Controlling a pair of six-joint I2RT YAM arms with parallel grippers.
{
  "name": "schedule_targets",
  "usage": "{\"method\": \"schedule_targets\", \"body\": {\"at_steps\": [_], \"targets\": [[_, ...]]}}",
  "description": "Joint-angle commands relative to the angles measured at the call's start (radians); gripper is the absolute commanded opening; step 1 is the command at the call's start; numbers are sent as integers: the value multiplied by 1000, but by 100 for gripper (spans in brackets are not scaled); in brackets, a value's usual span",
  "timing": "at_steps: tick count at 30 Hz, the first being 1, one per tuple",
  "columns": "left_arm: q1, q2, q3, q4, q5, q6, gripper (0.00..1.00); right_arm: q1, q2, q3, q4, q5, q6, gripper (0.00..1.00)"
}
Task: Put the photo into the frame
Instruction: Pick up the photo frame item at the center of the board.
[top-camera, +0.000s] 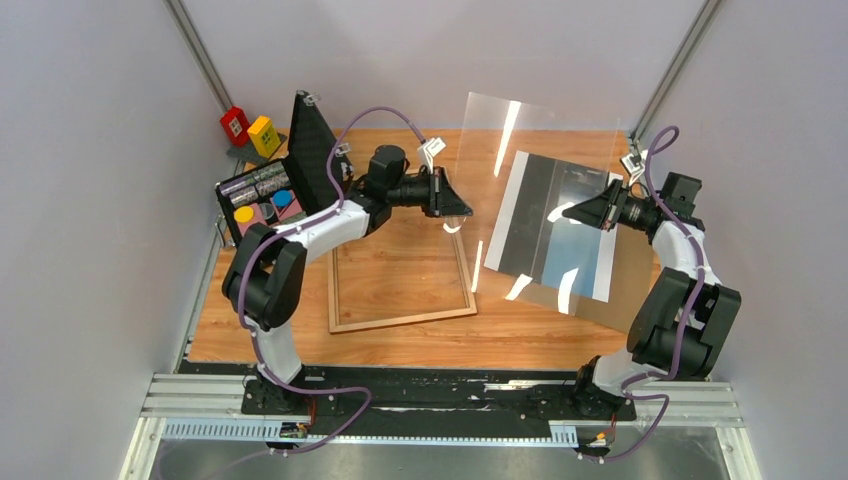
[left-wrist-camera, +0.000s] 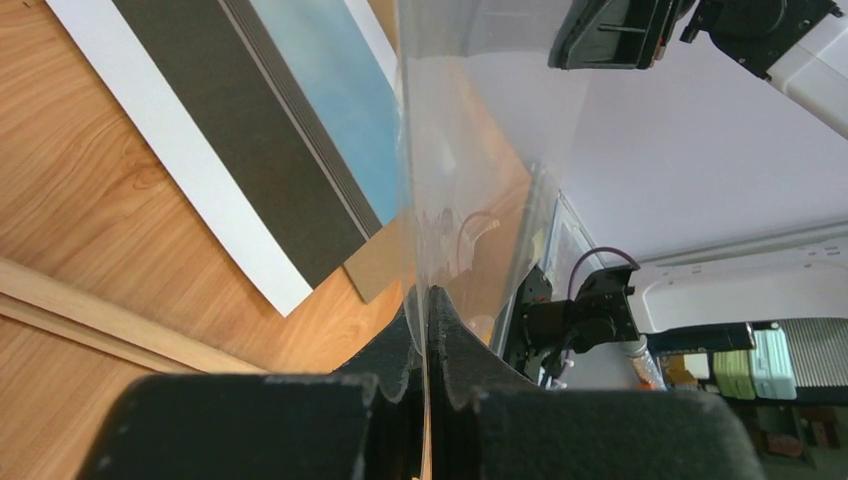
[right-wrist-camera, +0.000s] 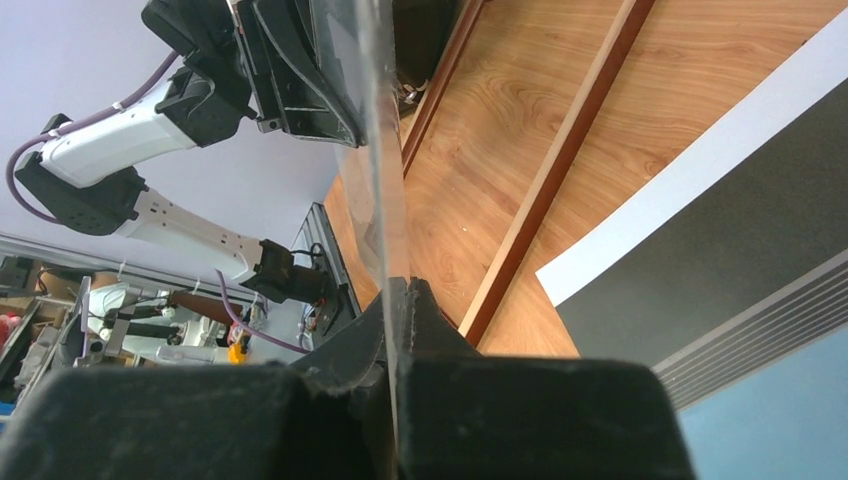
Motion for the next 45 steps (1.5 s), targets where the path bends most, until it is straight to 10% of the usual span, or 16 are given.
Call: {"method": "schedule_targets", "body": {"at_steps": [1, 18, 30, 45], "targets": [[6, 23, 59, -18, -41, 26, 3, 0, -45, 13, 11, 5, 4, 0], [46, 53, 120, -199, -124, 106, 97, 3, -56, -19, 85, 27, 154, 0], [111, -142, 104, -598, -216, 475, 100, 15, -36, -25, 113, 32, 249, 0], [159, -445, -122, -973, -782, 856, 100, 92, -28, 59, 218, 11, 392, 0]]}}
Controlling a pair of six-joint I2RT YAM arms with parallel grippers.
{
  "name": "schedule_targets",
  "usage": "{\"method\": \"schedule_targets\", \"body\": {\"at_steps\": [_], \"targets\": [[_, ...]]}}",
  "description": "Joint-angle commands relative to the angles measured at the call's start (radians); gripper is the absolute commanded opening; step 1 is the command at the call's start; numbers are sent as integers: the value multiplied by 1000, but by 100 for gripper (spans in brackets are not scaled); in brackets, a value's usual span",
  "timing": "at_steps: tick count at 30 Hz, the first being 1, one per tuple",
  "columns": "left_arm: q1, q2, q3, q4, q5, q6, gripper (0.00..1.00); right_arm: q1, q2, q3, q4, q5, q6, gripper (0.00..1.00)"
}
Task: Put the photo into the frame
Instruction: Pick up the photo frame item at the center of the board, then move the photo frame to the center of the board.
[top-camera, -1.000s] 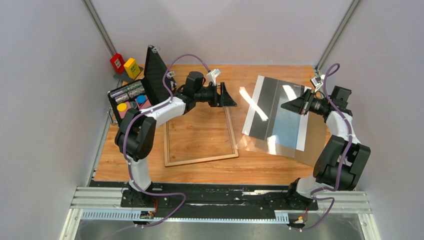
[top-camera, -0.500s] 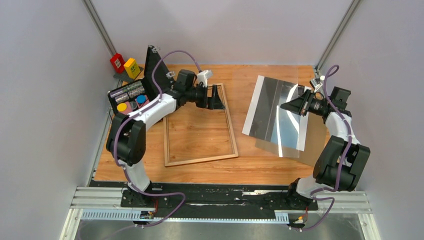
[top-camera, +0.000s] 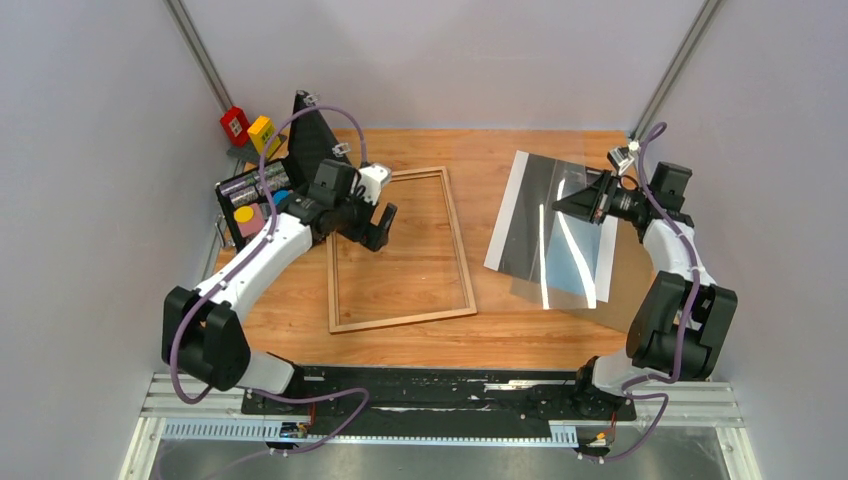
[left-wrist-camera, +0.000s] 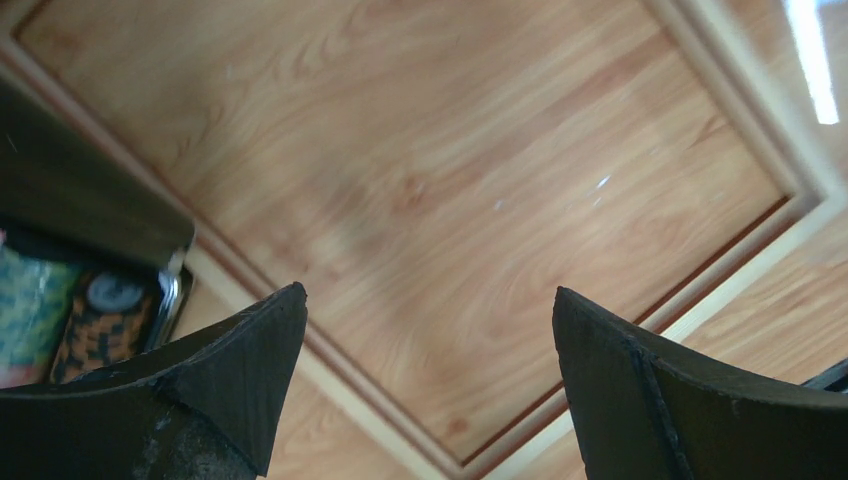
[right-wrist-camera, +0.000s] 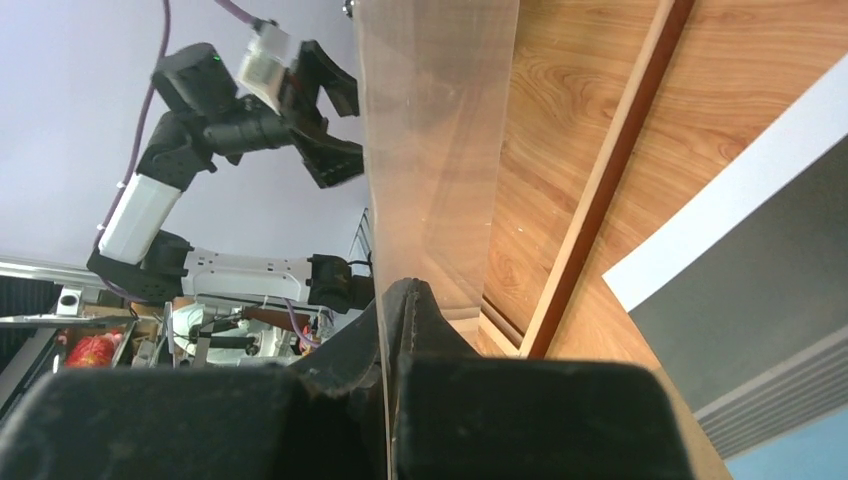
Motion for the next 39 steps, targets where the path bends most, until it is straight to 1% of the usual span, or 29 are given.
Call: {"method": "schedule_targets", "body": {"at_steps": [1, 5, 10, 16, 22, 26, 30, 32, 39], "targets": [[22, -66, -86, -122, -184, 116, 100, 26, -14, 77, 64, -40, 54, 0], [51, -118, -159, -151, -234, 138, 100, 41, -20, 106, 62, -35, 58, 0], [87, -124, -230, -142, -262, 173, 100, 70, -24, 127, 62, -19, 52, 0], [131, -24, -235, -111, -264, 206, 100, 85, -25, 136, 60, -3, 42, 0], [147, 74, -269, -33, -229, 237, 95, 85, -35, 127, 48, 11, 20, 0], [154, 121, -285, -7, -199, 253, 88, 86, -44, 118, 36, 21, 4, 0], [156, 143, -299, 5, -144, 266, 79, 85, -52, 110, 29, 33, -9, 0], [156, 153, -300, 7, -126, 268, 72, 85, -52, 109, 28, 37, -12, 0], [155, 164, -286, 0, -91, 282, 56, 85, -42, 119, 25, 44, -11, 0]]}}
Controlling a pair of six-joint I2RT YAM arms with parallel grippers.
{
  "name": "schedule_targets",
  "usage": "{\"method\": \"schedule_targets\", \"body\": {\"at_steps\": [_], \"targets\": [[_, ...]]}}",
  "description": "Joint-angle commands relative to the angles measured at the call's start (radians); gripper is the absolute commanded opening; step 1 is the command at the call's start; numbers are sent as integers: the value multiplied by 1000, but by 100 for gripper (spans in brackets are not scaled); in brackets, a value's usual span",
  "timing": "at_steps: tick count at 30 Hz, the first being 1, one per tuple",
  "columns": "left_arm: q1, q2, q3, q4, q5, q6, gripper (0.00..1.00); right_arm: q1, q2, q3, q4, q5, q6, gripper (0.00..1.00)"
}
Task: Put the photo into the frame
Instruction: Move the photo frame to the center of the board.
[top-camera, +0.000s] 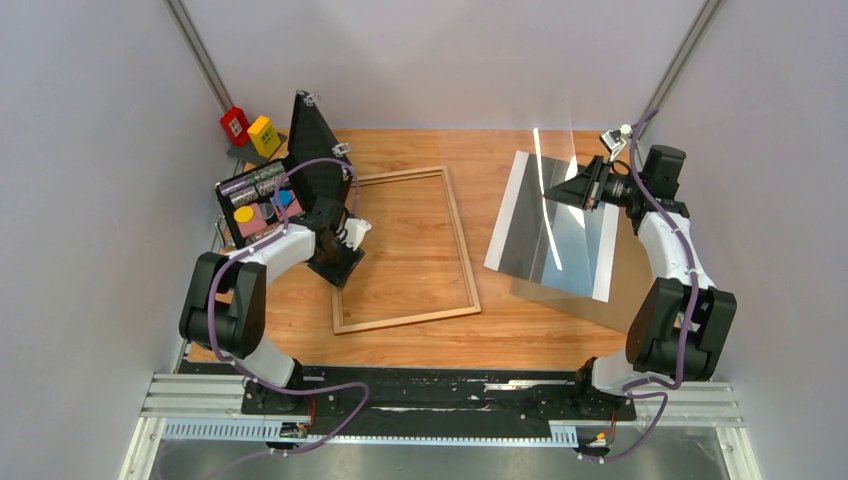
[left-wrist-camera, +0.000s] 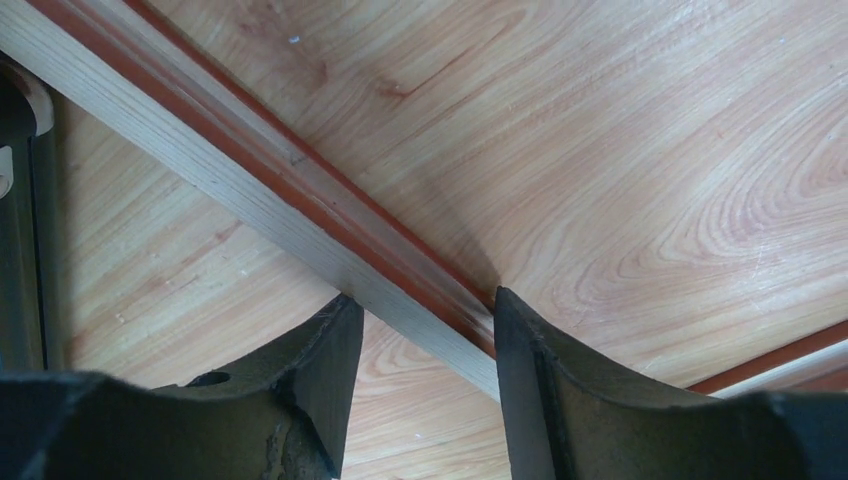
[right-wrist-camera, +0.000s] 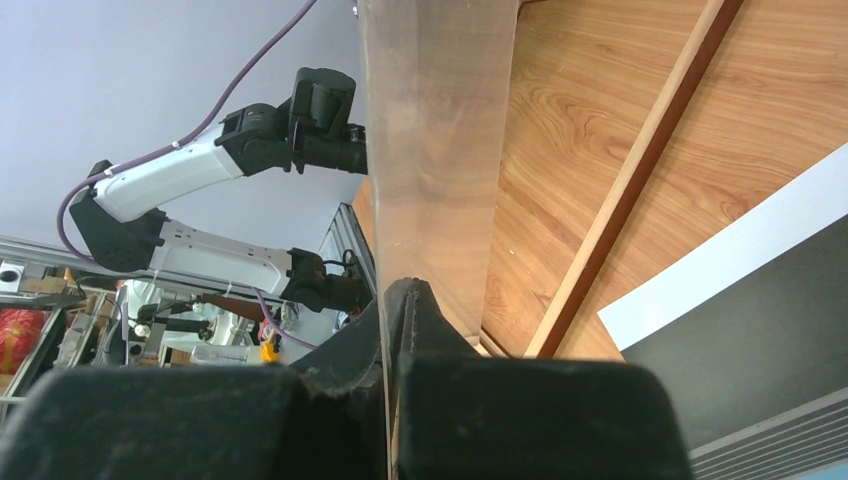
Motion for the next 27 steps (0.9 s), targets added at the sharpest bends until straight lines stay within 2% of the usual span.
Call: {"method": "schedule_targets", "body": {"at_steps": [1, 6, 18, 24, 27], "targets": [[5, 19, 18, 18, 65, 28, 53, 2, -23, 28, 6, -6, -12, 0], [-3, 55, 48, 11, 76, 40, 44, 3, -10, 37, 5, -6, -11, 0], [-34, 131, 146, 3, 101, -89, 39, 48, 24, 31, 19, 32, -8, 0], [-37, 146, 156, 20, 135, -159, 33, 56, 43, -17, 192, 54, 150, 0], [-37, 145, 150, 35, 153, -184, 26, 60, 61, -39, 286, 63, 224, 0]]}}
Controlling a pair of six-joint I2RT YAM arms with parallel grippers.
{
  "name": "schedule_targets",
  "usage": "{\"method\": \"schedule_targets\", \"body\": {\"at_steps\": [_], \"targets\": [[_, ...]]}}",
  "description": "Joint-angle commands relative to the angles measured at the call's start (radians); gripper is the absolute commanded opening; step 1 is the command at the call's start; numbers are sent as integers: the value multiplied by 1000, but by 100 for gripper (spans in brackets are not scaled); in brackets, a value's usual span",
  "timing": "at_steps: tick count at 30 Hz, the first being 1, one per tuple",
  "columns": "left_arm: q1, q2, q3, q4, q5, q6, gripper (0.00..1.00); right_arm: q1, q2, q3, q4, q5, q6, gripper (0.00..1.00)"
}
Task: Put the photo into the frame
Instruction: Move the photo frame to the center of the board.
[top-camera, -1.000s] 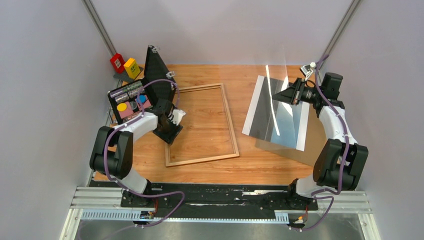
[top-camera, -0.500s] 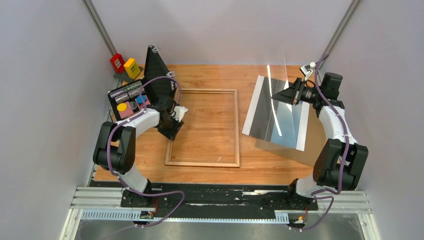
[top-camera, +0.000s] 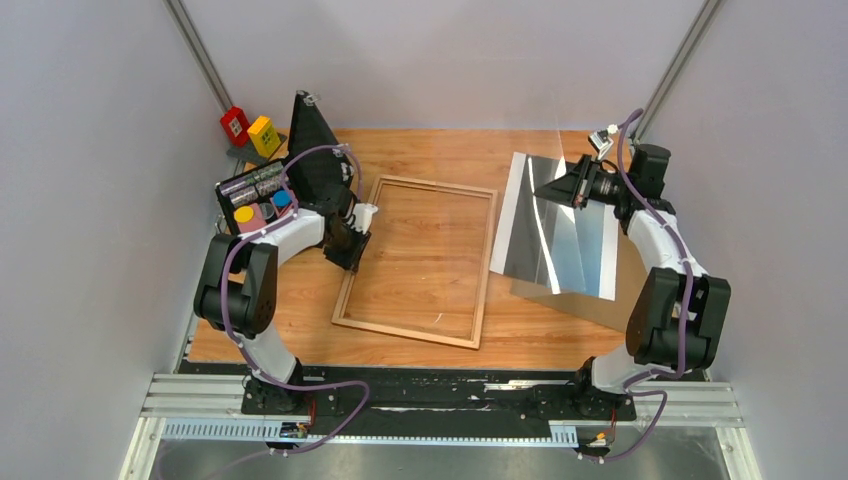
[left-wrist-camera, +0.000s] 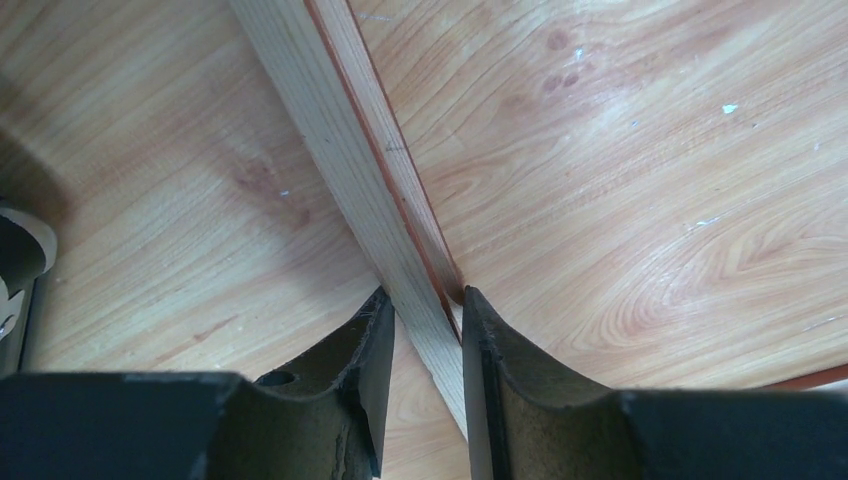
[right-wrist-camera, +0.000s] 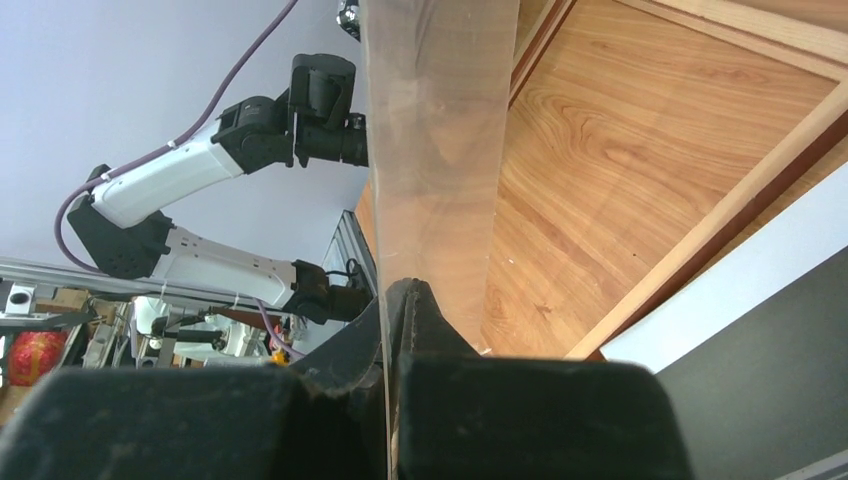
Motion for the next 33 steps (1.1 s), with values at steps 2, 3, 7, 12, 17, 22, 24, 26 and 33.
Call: {"method": "schedule_targets", "body": {"at_steps": [2, 3, 7, 12, 17, 22, 24, 26, 33], "targets": [[-13, 19, 8, 32, 69, -65, 19, 13, 28, -29, 234, 13, 172, 0], [-12, 22, 9, 34, 72, -70, 15, 18, 33, -32, 249, 16, 185, 0], [-13, 37, 26, 34, 80, -111, 0, 30, 63, -20, 263, 20, 198, 0], [-11, 51, 49, 25, 50, -200, 0, 30, 91, 3, 264, 19, 200, 0], [-7, 72, 64, 22, 42, -311, 0, 30, 108, 21, 270, 18, 199, 0], [-3, 91, 64, 43, 33, -386, 0, 30, 121, 15, 291, 13, 205, 0], [-1, 95, 60, 53, 36, -419, 0, 30, 123, 14, 303, 11, 208, 0], [4, 91, 47, 70, 42, -457, 0, 28, 125, 15, 316, 6, 217, 0], [22, 33, -13, 129, 60, -563, 0, 22, 146, 24, 349, -2, 237, 0]]}}
